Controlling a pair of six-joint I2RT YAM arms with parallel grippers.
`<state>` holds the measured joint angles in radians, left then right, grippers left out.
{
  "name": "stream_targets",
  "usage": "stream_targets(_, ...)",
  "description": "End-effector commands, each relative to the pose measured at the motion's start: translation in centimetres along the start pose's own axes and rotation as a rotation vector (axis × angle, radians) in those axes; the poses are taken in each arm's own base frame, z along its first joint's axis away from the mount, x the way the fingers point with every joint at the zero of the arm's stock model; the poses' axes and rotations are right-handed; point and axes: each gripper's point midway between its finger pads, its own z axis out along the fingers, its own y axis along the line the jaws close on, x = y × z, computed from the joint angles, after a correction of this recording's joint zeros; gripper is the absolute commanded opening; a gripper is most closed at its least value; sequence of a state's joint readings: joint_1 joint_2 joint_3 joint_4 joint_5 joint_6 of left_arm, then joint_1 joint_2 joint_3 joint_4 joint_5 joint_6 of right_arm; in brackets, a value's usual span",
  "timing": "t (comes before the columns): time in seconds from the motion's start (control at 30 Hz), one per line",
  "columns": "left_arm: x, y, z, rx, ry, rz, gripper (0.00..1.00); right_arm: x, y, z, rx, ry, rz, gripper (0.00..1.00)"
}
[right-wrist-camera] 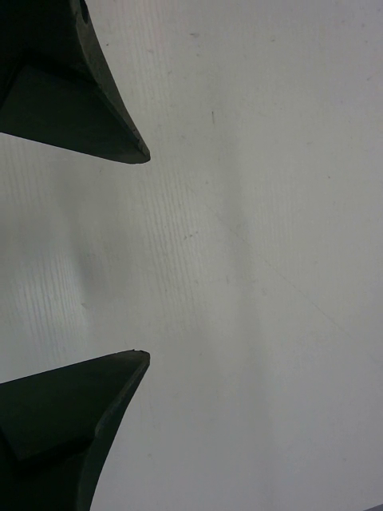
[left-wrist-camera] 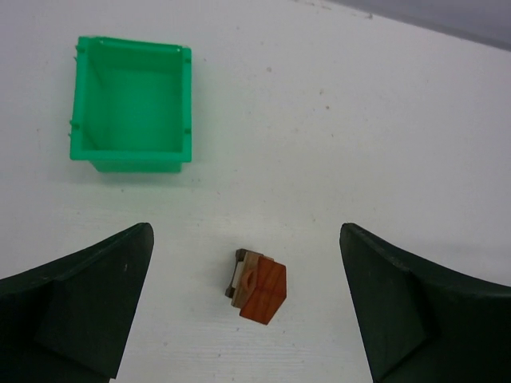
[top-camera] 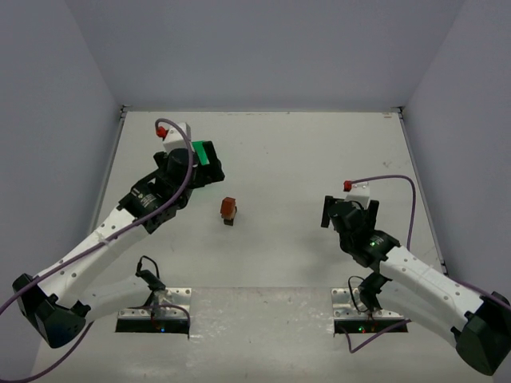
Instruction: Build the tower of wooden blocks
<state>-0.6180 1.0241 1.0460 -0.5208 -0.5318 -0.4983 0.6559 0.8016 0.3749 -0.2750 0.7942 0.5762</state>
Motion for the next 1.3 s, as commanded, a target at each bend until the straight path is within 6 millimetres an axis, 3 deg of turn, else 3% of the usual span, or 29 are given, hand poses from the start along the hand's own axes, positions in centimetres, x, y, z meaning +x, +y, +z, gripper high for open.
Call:
stream_targets(0.0, -3.3, 1.5, 0.5, -0.073, -0.197, -0.124, 1.00, -2.7, 0.4, -0.6, -0.008, -0.050, 0.081, 0.99)
stream_targets(0.17, -2.5, 5.3, 2.0, -0.181, -0.209, -0.138, 1.00, -3.2, -1.3, -1.7, 0.080, -0.010, 0.134, 0.99)
stream_targets(0.33, -2.0, 6.7, 3.0, -0.173, -0.194, -0.142, 1.00, -4.1, -0.8, -2.6, 0.038, 0.003, 0.150, 0.99)
stream_targets(0.43, -1.5, 8.0, 2.8, -0.202, -0.203, -0.162, 1.00, -4.7, -1.4, -3.1, 0.057, -0.017, 0.205, 0.99)
stream_targets(0.8, -0.9, 9.6, 2.9, -0.242, -0.212, -0.191, 1.00, -4.8, -2.5, -4.0, 0.042, -0.066, 0.269, 0.99)
stream_targets(1.27, -0.7, 10.5, 3.1, -0.271, -0.203, -0.200, 1.00, -4.4, -2.4, -4.0, 0.038, -0.042, 0.230, 0.99)
